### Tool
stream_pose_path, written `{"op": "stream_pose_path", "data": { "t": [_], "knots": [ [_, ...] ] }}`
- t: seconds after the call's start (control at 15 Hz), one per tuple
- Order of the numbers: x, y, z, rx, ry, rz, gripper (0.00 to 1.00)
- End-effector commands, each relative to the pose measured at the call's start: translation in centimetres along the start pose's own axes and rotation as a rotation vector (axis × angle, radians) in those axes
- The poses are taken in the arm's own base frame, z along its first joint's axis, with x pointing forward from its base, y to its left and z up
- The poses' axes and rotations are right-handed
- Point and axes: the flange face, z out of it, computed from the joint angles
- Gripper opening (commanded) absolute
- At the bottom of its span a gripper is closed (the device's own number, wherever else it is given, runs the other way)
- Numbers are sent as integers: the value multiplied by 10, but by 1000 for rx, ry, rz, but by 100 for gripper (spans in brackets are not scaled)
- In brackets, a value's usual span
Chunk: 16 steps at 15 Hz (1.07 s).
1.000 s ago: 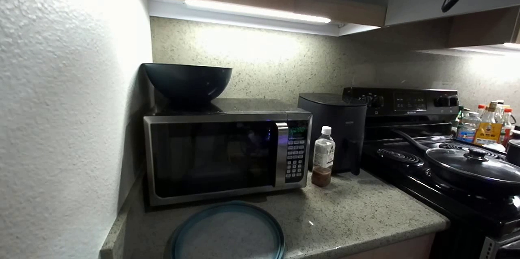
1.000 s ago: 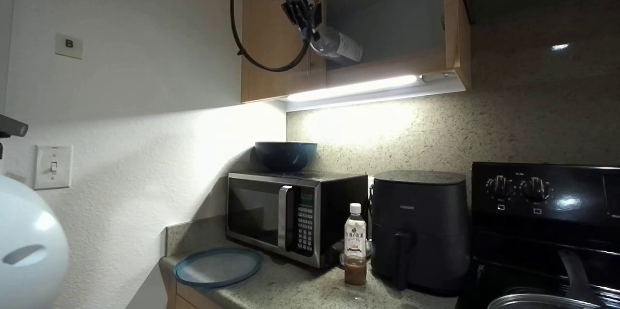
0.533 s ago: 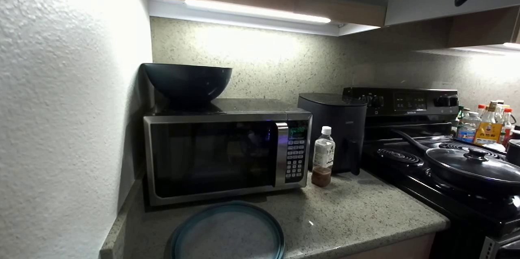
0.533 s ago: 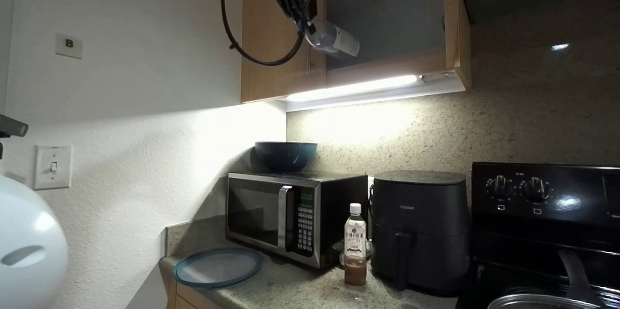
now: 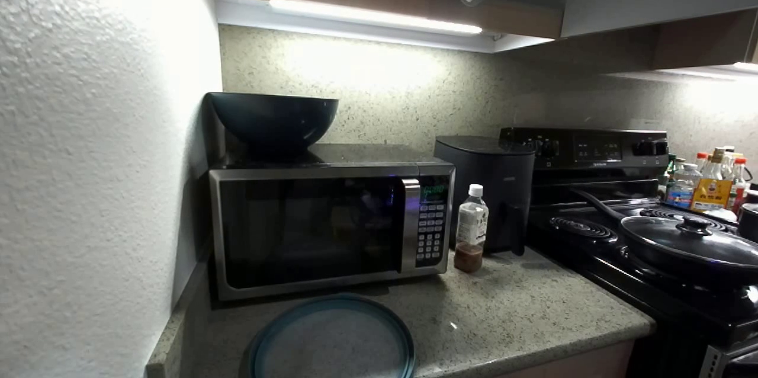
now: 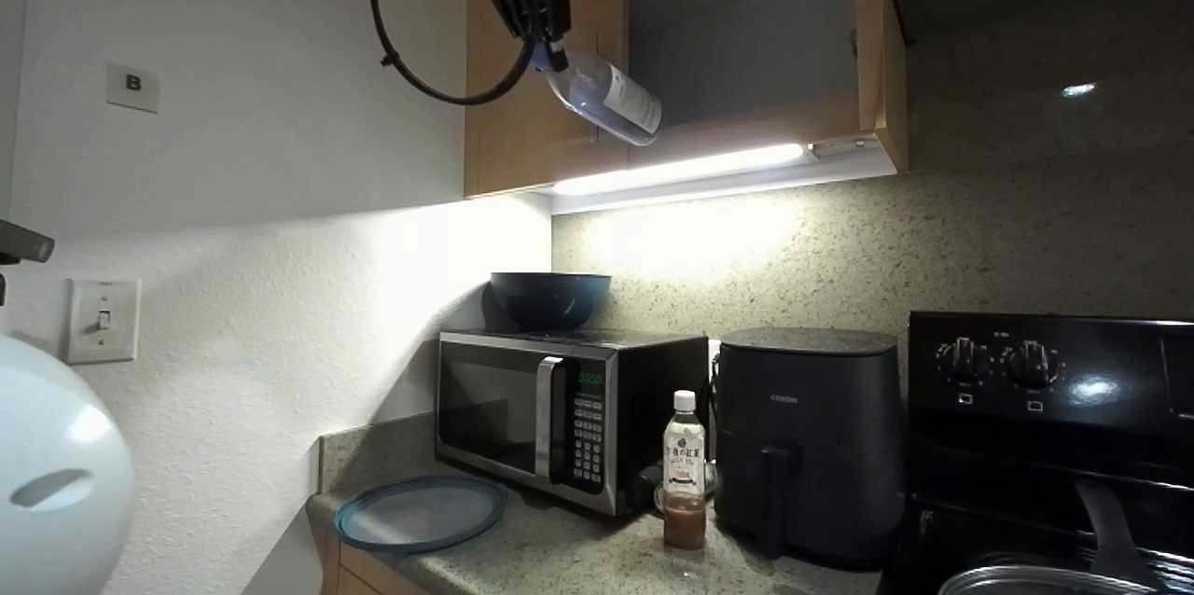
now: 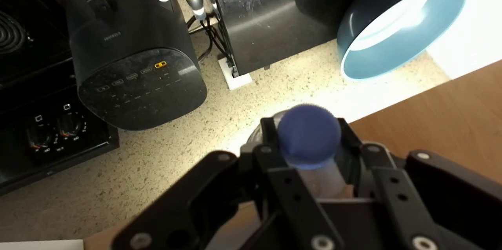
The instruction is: Remove the bottle from the open cabinet, put it on the counter, put it back in the cabinet and then put it back on the counter
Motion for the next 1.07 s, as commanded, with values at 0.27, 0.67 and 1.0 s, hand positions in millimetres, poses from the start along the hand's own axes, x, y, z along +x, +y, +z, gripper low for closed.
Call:
{"op": "stream_pose_path", "data": {
  "t": [0.27,0.67,1.0],
  "knots": [
    [-29,27,4,2,-70,88,13],
    [-21,31,10,-16,-46,71,13],
    [-40,24,29,91,-197,79,13]
  ]
}}
